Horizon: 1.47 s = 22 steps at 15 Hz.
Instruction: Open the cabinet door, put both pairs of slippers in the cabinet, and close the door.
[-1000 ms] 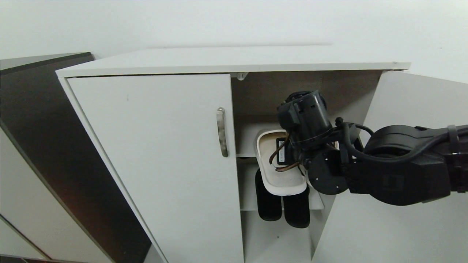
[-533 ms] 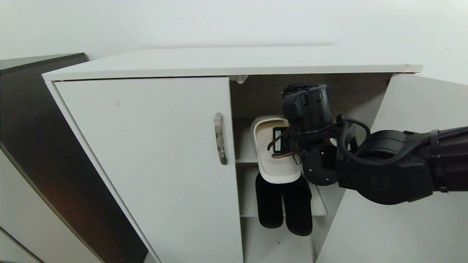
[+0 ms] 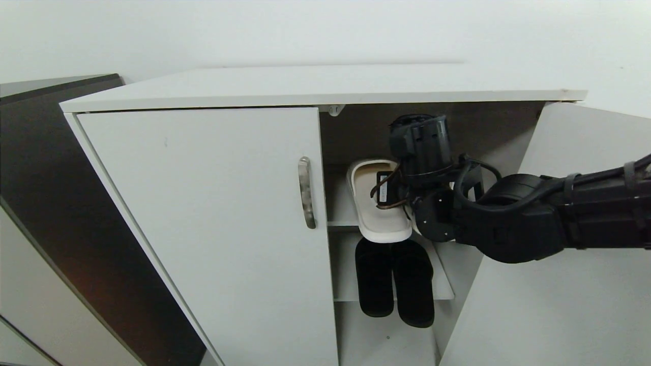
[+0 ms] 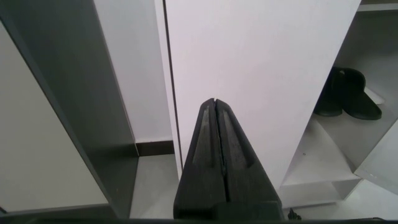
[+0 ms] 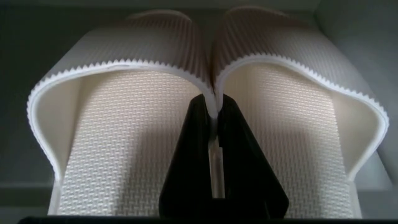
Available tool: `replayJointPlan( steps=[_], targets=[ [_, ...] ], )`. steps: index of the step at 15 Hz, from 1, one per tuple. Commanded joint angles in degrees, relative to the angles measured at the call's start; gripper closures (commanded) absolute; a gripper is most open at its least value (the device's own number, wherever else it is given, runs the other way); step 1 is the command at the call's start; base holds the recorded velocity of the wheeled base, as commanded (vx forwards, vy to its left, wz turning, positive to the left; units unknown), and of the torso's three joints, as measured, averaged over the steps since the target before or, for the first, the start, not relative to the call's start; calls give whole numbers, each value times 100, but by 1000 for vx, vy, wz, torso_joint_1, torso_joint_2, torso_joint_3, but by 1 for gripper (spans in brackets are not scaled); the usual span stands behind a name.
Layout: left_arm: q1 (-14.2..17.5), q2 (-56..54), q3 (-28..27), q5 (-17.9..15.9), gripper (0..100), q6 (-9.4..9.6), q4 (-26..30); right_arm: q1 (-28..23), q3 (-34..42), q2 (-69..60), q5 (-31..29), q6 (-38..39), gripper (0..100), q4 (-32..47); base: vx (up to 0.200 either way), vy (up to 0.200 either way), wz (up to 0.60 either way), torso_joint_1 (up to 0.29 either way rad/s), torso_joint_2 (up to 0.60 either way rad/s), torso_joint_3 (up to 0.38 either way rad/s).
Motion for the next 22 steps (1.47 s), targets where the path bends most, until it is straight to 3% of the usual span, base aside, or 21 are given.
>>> replayJointPlan(
  steps=[1,9,22],
  targets=[
    [1,7,1,1,100,2,-2,-115,-277,244,-1,-12,100,14,0,0,0,0,0,0],
    [1,7,1,1,100,2,-2,-256,-901,692,8,-3,100,295,0,0,0,0,0,0],
    [1,7,1,1,100,-7,-2,-388,-954,850,17,6,100,286,0,0,0,0,0,0]
  ],
)
